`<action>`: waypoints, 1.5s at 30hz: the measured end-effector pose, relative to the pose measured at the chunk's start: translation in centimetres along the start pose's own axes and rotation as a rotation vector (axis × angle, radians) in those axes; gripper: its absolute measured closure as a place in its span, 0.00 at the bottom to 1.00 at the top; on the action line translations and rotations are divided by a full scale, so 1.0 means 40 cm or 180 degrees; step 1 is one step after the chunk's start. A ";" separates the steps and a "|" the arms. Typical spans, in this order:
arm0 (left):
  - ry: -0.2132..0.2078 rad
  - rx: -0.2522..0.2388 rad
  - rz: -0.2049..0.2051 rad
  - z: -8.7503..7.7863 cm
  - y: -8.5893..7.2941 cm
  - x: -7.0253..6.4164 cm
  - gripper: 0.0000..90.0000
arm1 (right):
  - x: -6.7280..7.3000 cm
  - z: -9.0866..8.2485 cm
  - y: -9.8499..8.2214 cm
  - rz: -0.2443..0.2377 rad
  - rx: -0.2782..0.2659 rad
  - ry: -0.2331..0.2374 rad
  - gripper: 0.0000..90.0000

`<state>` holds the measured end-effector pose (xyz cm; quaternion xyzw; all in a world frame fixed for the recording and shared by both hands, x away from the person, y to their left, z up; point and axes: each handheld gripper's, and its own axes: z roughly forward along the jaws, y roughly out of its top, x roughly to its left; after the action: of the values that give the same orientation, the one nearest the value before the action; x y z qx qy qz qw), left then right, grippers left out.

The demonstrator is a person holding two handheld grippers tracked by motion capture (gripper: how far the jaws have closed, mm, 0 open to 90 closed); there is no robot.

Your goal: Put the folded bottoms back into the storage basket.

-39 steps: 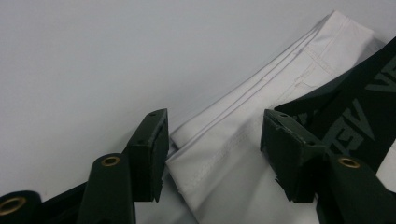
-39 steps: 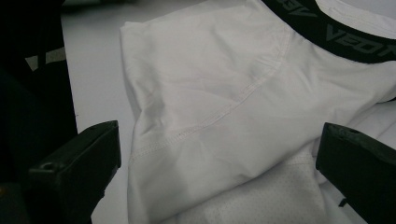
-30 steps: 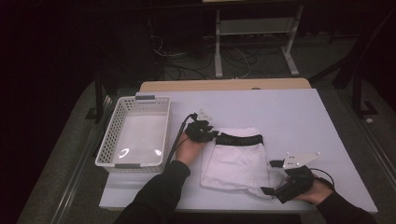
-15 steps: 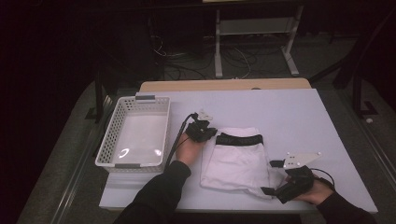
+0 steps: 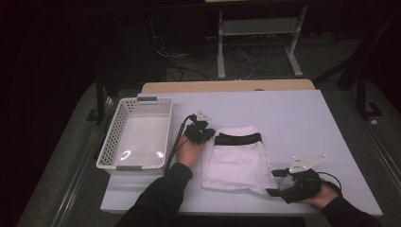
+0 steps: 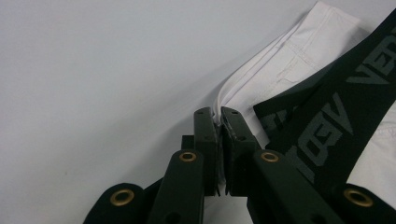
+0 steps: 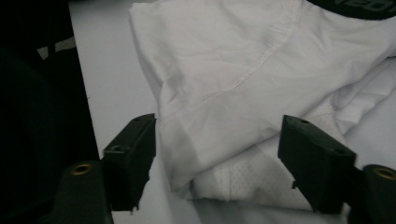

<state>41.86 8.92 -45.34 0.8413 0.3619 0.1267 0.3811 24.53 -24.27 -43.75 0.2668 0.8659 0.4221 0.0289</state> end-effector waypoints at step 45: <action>-0.0351 -0.0392 -0.0142 -0.053 0.019 -0.012 0.95 | 0.005 -0.017 0.055 -0.0376 -0.0059 -0.0097 0.93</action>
<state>40.86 9.40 -43.30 0.8137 0.3505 0.0936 0.4543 25.14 -23.57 -41.65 0.2214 0.8757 0.4235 0.0694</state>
